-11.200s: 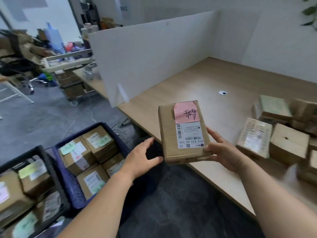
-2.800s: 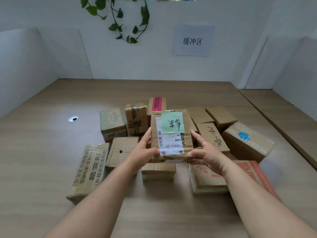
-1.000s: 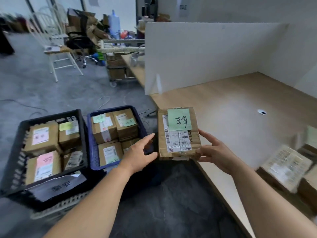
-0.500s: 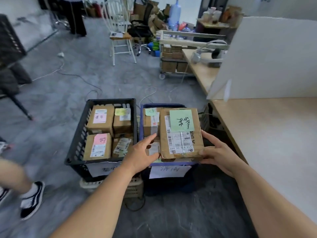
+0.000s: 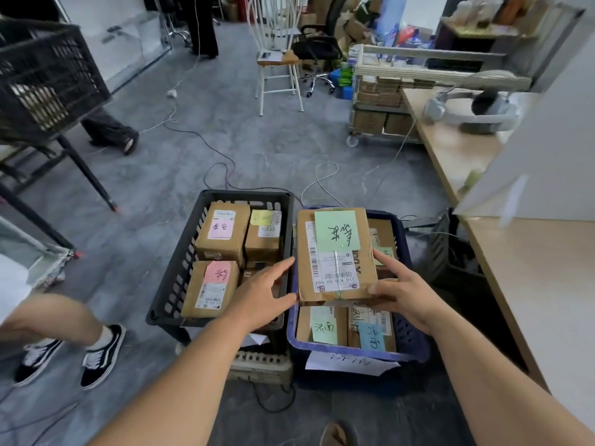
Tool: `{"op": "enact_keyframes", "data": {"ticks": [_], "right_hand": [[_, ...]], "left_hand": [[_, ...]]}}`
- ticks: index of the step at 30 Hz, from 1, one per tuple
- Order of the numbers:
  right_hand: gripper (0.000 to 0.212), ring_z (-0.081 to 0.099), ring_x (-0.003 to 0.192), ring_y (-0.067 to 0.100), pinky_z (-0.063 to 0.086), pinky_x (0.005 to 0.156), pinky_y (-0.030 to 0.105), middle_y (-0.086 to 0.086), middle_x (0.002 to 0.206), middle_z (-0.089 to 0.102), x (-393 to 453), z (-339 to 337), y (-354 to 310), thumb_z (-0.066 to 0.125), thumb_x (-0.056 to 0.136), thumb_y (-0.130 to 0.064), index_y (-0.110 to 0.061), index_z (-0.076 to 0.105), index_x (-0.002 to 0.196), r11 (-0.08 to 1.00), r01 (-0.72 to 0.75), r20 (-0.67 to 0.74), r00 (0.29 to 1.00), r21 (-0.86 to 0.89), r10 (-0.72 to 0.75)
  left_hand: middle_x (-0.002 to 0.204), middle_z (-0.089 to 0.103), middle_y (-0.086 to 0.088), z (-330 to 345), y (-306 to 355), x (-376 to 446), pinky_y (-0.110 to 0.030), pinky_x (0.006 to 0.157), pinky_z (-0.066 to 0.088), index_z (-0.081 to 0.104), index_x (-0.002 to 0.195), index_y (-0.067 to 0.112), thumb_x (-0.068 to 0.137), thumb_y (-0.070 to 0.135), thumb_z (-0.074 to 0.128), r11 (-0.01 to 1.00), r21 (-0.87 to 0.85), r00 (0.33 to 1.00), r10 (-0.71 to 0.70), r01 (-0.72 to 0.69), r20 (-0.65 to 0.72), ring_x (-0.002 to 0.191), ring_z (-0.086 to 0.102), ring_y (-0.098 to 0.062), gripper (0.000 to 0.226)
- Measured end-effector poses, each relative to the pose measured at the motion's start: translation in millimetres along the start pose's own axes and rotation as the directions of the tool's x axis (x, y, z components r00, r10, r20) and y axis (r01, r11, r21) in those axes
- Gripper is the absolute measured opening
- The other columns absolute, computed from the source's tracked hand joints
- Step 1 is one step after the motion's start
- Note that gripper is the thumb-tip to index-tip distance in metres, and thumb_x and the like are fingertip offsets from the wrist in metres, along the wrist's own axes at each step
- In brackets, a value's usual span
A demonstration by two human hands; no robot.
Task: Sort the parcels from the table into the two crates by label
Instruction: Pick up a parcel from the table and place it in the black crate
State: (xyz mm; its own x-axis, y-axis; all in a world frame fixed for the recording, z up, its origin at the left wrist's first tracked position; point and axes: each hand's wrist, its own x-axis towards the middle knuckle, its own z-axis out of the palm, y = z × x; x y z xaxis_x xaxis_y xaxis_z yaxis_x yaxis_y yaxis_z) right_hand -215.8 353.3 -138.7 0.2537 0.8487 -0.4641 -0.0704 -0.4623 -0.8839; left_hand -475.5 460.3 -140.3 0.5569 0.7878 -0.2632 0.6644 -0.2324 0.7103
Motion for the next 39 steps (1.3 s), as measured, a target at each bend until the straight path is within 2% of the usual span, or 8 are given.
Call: {"op": "enact_keyframes", "data": {"ticks": [5,12,17,21,28,32,36,39], "right_hand": [[0.077,0.07,0.1,0.031,0.056,0.089,0.052,0.009,0.111,0.073,44,5,-8,0.065,0.085,0.004,-0.043,0.043,0.143,1.0,-0.016,0.065,0.998,-0.002,0.017],[0.073,0.067,0.104,0.033,0.058,0.085,0.045,0.017,0.12,0.064,93,52,-17,0.063,0.086,0.006,-0.049,0.047,0.13,0.997,-0.076,0.085,0.993,-0.024,0.078],[0.076,0.07,0.097,0.032,0.056,0.09,0.05,0.014,0.107,0.068,129,96,-22,0.064,0.086,0.005,-0.036,0.04,0.145,0.991,-0.116,0.033,0.992,-0.065,0.118],[0.076,0.069,0.097,0.036,0.055,0.092,0.051,0.012,0.106,0.071,162,133,-21,0.062,0.086,0.007,-0.036,0.04,0.145,0.987,-0.155,0.015,0.988,-0.036,0.156],[0.076,0.068,0.1,0.034,0.055,0.092,0.05,0.012,0.104,0.072,226,176,-6,0.062,0.088,0.004,-0.037,0.039,0.146,0.977,-0.212,-0.027,0.977,-0.025,0.212],[0.075,0.067,0.096,0.025,0.055,0.092,0.045,0.001,0.101,0.067,265,188,2,0.059,0.091,0.003,-0.036,0.032,0.149,0.976,-0.213,-0.089,0.974,-0.044,0.208],[0.074,0.065,0.085,0.019,0.059,0.079,0.039,0.001,0.109,0.066,308,194,3,0.055,0.096,-0.009,-0.038,0.019,0.154,0.932,-0.25,-0.189,0.96,-0.262,0.205],[0.068,0.058,0.077,0.014,0.044,0.057,0.027,-0.002,0.107,0.058,336,203,-1,0.043,0.101,-0.018,-0.034,0.005,0.156,0.723,-0.272,-0.236,0.96,-0.636,0.153]], "left_hand": [[0.151,0.032,0.016,-5,-15,20,-0.021,0.102,0.032,0.025,0.146,0.047,0.087,0.034,0.065,0.998,-0.042,0.999,-0.048,0.047,-0.009,0.131,0.036,-0.001,0.072],[0.151,0.029,0.023,-20,-63,44,-0.029,0.108,0.033,0.021,0.145,0.051,0.088,0.036,0.064,0.991,-0.079,0.994,-0.103,0.105,0.03,0.136,0.033,-0.003,0.073],[0.134,0.025,0.032,-47,-100,73,-0.022,0.1,0.032,0.014,0.146,0.05,0.089,0.037,0.063,0.985,-0.111,0.989,-0.124,0.133,0.078,0.123,0.03,0.004,0.076],[0.149,0.025,0.023,-71,-133,101,-0.036,0.112,0.033,0.012,0.149,0.045,0.089,0.041,0.061,0.983,-0.087,0.981,-0.152,0.162,0.117,0.138,0.029,-0.007,0.078],[0.155,0.023,0.016,-89,-192,158,-0.042,0.113,0.032,0.007,0.149,0.045,0.091,0.043,0.056,0.979,-0.033,0.964,-0.191,0.2,0.185,0.14,0.029,-0.011,0.076],[0.153,0.032,0.014,-83,-215,206,-0.041,0.105,0.041,0.001,0.148,0.048,0.092,0.046,0.053,0.978,-0.01,0.956,-0.2,0.207,0.215,0.133,0.043,-0.013,0.077],[0.154,0.029,0.012,-69,-226,253,-0.036,0.107,0.035,0.0,0.151,0.039,0.094,0.044,0.053,0.979,-0.014,0.958,-0.195,0.202,0.209,0.138,0.036,-0.014,0.078],[0.156,0.027,0.008,-60,-236,283,-0.039,0.113,0.032,0.001,0.152,0.035,0.094,0.041,0.054,0.97,-0.084,0.957,-0.208,0.228,0.201,0.14,0.032,-0.015,0.079]]}}
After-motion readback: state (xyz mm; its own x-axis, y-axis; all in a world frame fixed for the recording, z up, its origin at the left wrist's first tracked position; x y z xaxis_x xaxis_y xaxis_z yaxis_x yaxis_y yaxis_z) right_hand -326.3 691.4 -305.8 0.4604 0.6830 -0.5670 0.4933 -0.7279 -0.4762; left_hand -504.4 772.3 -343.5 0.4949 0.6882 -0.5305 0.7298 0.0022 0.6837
